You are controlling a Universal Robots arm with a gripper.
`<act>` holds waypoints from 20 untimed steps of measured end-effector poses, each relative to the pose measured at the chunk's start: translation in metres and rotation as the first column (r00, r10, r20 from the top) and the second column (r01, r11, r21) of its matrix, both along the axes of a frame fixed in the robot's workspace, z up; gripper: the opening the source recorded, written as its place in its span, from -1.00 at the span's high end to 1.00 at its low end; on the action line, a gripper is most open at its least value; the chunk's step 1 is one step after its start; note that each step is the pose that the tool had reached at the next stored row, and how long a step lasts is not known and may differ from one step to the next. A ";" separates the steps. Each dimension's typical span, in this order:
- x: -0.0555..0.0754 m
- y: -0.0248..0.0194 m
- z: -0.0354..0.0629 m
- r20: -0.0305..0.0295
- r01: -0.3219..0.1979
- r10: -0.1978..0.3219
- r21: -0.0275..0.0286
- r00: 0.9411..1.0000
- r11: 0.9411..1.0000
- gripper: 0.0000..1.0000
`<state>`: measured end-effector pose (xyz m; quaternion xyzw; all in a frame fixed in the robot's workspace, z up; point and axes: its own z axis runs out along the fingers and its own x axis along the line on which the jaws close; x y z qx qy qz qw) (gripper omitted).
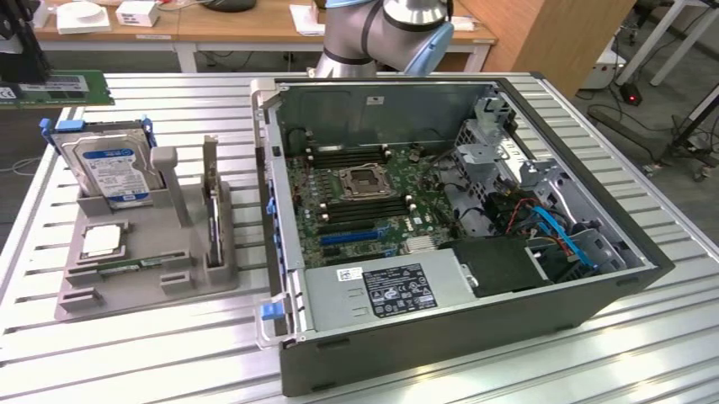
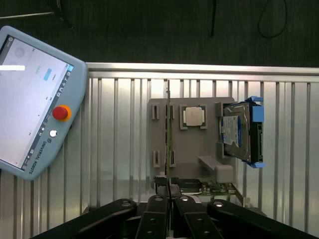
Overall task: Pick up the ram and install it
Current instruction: 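Pick up the ram and move it above insertion slot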
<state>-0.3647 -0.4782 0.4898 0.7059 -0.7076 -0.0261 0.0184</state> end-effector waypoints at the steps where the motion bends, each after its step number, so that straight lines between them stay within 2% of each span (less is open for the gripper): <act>1: 0.000 0.0000 0.0000 0.000 0.000 0.000 0.000 1.000 1.000 0.79; 12: 0.000 0.0001 -0.0001 0.000 0.000 0.000 0.000 1.000 1.000 0.79; 20: 0.005 0.0000 0.0000 0.000 0.000 0.000 0.000 1.000 1.000 0.79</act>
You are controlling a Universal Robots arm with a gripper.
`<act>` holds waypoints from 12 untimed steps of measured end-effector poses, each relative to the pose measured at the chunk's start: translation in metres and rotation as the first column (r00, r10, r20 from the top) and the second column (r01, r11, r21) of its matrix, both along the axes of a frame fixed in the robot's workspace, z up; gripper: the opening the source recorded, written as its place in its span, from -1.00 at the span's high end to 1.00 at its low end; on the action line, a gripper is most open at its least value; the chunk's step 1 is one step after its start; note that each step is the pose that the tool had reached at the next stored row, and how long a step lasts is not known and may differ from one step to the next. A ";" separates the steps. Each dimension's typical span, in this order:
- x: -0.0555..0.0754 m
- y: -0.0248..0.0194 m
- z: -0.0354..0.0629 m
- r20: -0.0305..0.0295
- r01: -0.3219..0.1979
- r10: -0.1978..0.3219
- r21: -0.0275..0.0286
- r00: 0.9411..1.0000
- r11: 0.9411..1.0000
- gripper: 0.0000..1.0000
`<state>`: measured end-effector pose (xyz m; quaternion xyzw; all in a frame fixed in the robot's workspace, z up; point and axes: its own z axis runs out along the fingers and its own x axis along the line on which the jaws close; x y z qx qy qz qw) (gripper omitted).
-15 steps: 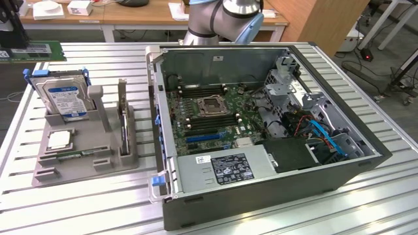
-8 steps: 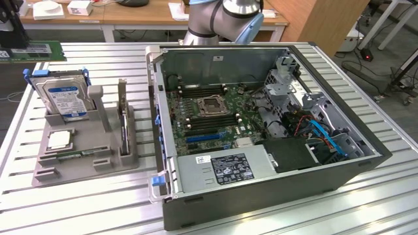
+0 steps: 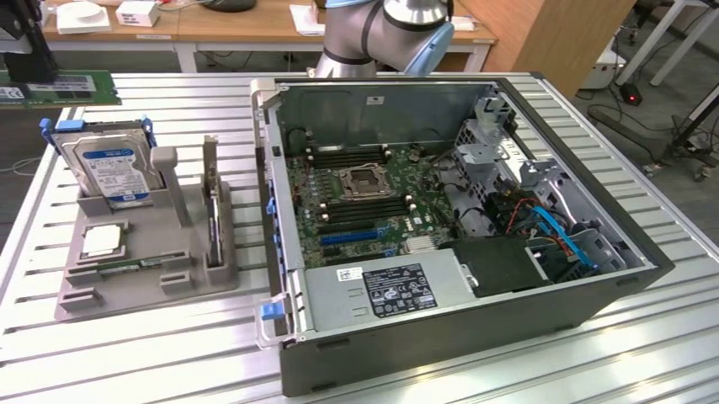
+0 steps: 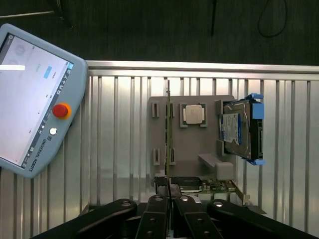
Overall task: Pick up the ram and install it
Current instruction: 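Pick up the ram and move it above insertion slot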
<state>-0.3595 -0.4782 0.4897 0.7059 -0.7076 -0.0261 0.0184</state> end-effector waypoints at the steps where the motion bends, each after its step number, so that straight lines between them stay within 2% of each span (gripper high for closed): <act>1: 0.001 0.0000 0.0000 0.000 0.000 0.000 0.000 1.000 1.000 0.79; 12: 0.011 0.0000 0.0000 0.000 0.000 0.000 0.000 1.000 1.000 0.79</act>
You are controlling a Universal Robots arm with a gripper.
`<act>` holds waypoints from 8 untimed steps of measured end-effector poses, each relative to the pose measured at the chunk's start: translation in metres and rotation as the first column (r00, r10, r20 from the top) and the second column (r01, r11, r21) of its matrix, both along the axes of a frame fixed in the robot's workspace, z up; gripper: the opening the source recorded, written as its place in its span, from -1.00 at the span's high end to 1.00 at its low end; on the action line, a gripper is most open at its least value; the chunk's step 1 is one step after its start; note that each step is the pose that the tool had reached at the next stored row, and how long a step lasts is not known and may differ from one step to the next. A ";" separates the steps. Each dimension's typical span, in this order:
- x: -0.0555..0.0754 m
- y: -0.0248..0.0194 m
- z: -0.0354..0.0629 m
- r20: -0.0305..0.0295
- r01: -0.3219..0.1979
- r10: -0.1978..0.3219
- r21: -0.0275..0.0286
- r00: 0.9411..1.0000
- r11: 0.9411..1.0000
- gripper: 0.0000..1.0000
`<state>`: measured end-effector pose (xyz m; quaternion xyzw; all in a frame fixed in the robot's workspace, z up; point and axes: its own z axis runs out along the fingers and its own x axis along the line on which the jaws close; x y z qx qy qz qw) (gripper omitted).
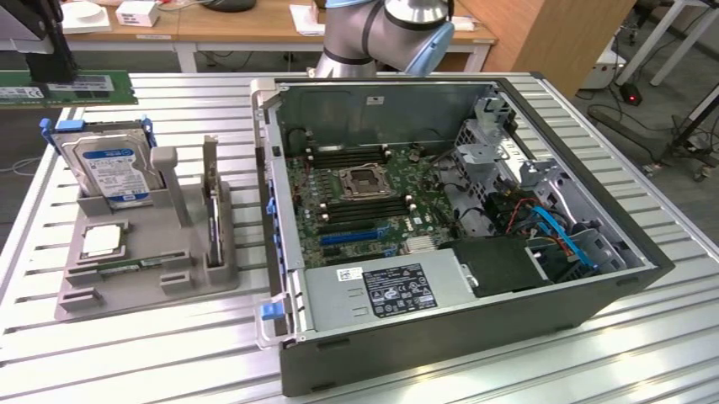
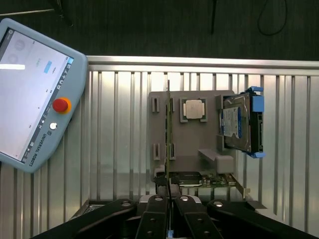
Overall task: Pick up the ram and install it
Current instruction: 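Pick up the ram and move it above insertion slot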
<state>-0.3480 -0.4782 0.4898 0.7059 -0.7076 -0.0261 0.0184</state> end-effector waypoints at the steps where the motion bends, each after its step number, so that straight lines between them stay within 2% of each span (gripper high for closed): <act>1: 0.000 0.0000 0.0000 0.000 0.000 0.000 0.000 1.000 1.000 0.79; 8: 0.000 0.0000 -0.0001 0.000 0.000 0.000 0.000 1.000 1.000 0.79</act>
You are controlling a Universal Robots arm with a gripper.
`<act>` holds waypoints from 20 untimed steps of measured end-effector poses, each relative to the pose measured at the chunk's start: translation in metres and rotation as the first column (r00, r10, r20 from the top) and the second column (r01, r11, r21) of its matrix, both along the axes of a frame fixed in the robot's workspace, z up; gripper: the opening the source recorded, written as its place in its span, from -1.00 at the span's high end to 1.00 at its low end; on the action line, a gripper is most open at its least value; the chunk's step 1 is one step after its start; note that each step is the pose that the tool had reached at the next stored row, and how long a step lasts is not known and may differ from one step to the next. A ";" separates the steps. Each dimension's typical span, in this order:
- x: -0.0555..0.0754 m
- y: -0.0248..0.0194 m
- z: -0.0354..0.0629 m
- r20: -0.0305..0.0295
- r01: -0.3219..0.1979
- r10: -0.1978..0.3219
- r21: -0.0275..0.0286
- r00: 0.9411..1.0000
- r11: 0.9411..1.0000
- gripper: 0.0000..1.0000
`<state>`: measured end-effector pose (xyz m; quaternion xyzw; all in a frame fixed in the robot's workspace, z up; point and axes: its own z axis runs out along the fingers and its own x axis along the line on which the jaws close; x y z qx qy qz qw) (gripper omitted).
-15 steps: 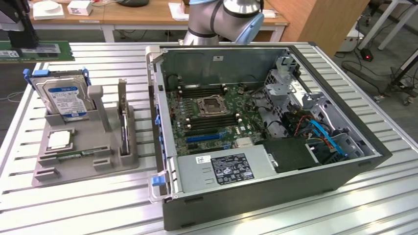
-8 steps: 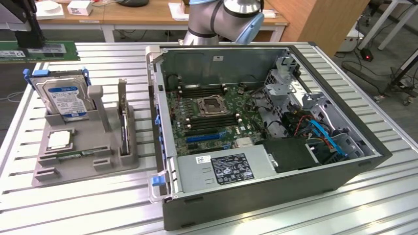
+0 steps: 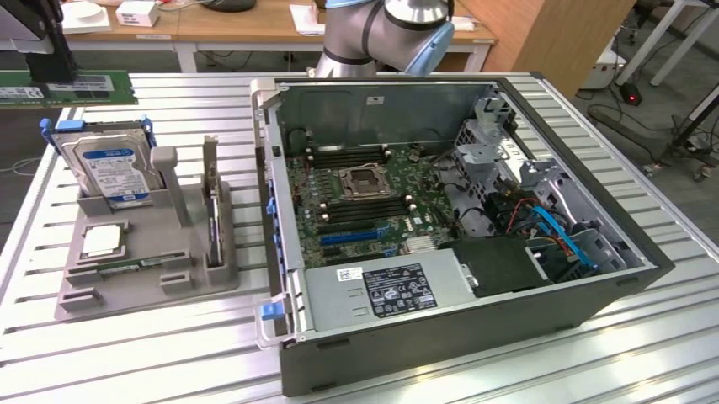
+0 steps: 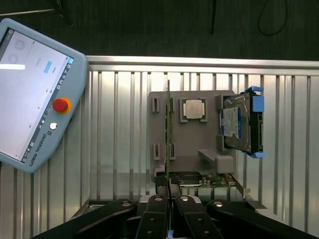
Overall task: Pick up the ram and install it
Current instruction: 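Pick up the ram and move it above insertion slot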
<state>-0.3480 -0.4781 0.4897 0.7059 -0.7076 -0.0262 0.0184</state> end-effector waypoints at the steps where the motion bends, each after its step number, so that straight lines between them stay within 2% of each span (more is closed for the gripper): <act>1: 0.000 0.0000 -0.0001 0.000 0.000 0.000 0.000 1.000 1.000 0.79; 20: 0.026 0.0000 0.0000 -0.002 0.000 0.000 0.001 1.000 1.000 0.79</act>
